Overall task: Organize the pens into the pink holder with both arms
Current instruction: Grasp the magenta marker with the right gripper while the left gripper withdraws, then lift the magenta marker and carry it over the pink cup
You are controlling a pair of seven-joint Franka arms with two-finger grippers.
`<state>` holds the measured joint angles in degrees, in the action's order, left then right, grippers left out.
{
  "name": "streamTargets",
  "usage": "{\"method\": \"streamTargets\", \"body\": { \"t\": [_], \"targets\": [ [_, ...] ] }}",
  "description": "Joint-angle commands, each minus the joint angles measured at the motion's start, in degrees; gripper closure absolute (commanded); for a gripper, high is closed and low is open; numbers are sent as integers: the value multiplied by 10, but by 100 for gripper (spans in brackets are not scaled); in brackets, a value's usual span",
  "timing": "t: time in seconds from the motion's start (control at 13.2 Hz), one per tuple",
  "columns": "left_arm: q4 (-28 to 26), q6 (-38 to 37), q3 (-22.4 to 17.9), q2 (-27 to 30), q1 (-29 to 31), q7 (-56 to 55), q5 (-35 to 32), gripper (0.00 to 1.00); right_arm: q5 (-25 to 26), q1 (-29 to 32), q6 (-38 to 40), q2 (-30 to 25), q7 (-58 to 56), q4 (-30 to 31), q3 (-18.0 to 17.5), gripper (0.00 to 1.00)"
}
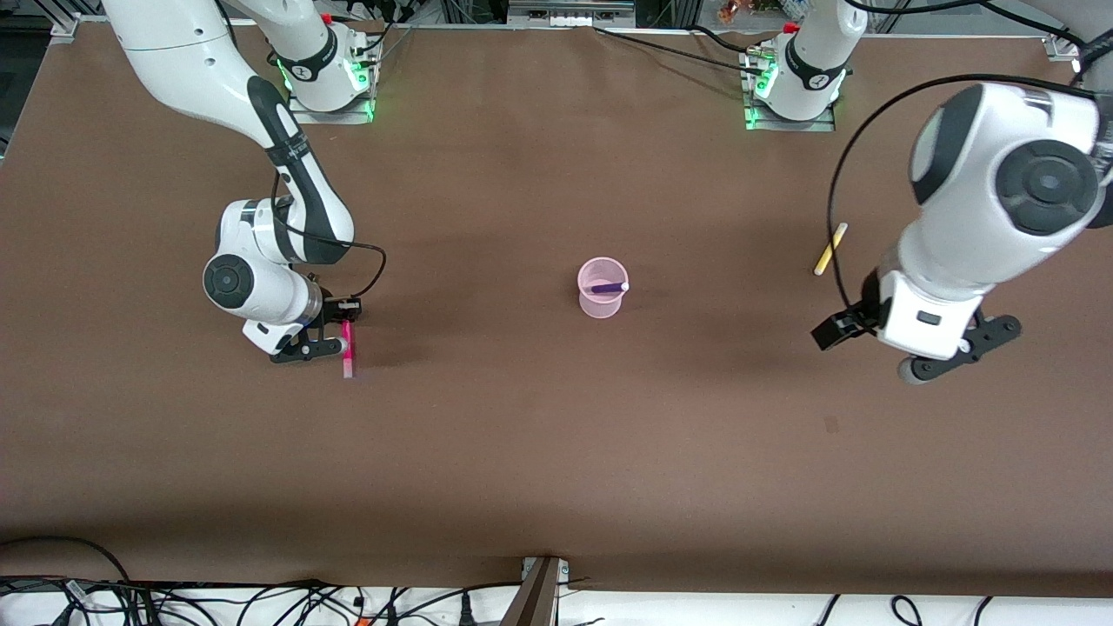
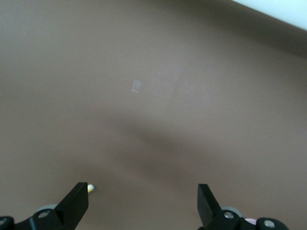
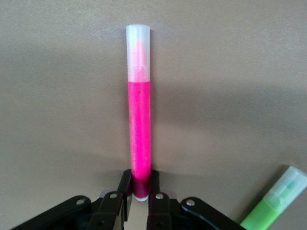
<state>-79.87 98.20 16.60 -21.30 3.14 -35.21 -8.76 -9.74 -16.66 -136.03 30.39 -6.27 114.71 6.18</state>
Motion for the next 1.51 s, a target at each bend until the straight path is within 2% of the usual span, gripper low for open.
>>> {"method": "streamTargets", "body": {
  "t": [0.0, 0.15, 0.38, 0.6, 0.76, 1.06, 1.21, 1.44],
  "targets": [
    [-25, -18, 7, 12, 48, 149, 37, 0, -12, -3, 12, -3, 2, -8, -2, 100],
    [-27, -35, 7, 14, 58, 208, 37, 0, -12, -3, 80, -7, 40, -46, -12, 100],
    [-53, -23, 7, 30, 68, 255, 37, 0, -29, -2, 201, -7, 150, -126, -48, 100],
    [-94, 23, 7, 55, 79, 262, 37, 0, -139, -19, 274, -5, 241, -178, -61, 100],
    [-94, 29, 7, 51, 81, 262, 37, 0, -215, -59, 296, -6, 329, -202, -61, 100],
    [-88, 28, 7, 50, 94, 277, 38, 0, -379, -143, 285, 6, 502, -239, -63, 100],
    [-86, 27, 7, 51, 95, 277, 38, 0, -450, -172, 278, 28, 595, -279, -63, 100],
    [-84, 23, 5, 54, 96, 277, 38, 0, -548, -208, 271, 51, 620, -309, -63, 100]
  ]
}}
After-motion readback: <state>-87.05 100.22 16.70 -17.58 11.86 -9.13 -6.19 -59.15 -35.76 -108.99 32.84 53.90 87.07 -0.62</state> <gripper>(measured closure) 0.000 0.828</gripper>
